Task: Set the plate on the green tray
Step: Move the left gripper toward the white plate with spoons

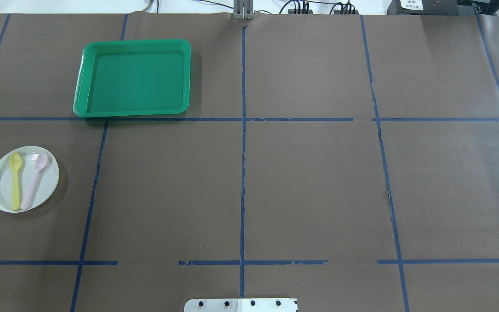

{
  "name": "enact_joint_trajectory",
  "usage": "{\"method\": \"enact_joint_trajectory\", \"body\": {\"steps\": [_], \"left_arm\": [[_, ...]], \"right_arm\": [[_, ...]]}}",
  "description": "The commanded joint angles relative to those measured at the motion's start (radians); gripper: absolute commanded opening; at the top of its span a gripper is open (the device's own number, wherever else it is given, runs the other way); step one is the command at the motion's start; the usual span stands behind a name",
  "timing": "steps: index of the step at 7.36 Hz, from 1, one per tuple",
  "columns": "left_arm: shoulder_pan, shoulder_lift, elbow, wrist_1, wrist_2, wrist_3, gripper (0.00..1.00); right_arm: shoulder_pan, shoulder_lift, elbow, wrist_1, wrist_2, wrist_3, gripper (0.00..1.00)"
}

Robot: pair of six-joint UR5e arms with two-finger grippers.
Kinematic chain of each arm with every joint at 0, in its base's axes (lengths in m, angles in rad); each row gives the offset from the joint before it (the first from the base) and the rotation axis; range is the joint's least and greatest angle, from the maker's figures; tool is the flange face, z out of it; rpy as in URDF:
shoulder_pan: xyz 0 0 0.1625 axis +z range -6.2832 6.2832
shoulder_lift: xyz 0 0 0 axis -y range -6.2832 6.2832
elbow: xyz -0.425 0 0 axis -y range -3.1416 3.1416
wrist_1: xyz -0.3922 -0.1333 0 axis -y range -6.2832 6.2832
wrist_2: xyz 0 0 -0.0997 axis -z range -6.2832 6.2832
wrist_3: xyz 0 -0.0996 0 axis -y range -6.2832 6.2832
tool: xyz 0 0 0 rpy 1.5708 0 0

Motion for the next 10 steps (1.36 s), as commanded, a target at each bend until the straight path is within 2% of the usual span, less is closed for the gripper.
{"method": "enact_joint_trajectory", "body": {"steps": [1,5,6,7,10], "left_arm": [[0.001,-0.001,0.010,0.000,0.000,-0.001,1.00],[0.010,-0.001,0.015,-0.034,-0.003,-0.011,1.00],[0.039,-0.001,0.015,-0.040,-0.003,-0.092,1.00],[0.138,-0.001,0.010,-0.054,-0.003,-0.223,1.00],[0.321,0.011,0.039,-0.327,0.005,-0.563,1.00]], "right_arm": [[0.000,0.000,0.000,0.000,0.000,0.000,1.00],[0.000,0.000,0.000,0.000,0.000,0.000,1.00],[0.000,0.000,0.000,-0.001,0.002,0.000,1.00],[0.000,0.000,0.000,0.000,0.000,0.000,1.00],[0.000,0.000,0.000,0.000,0.000,0.000,1.00]]}}
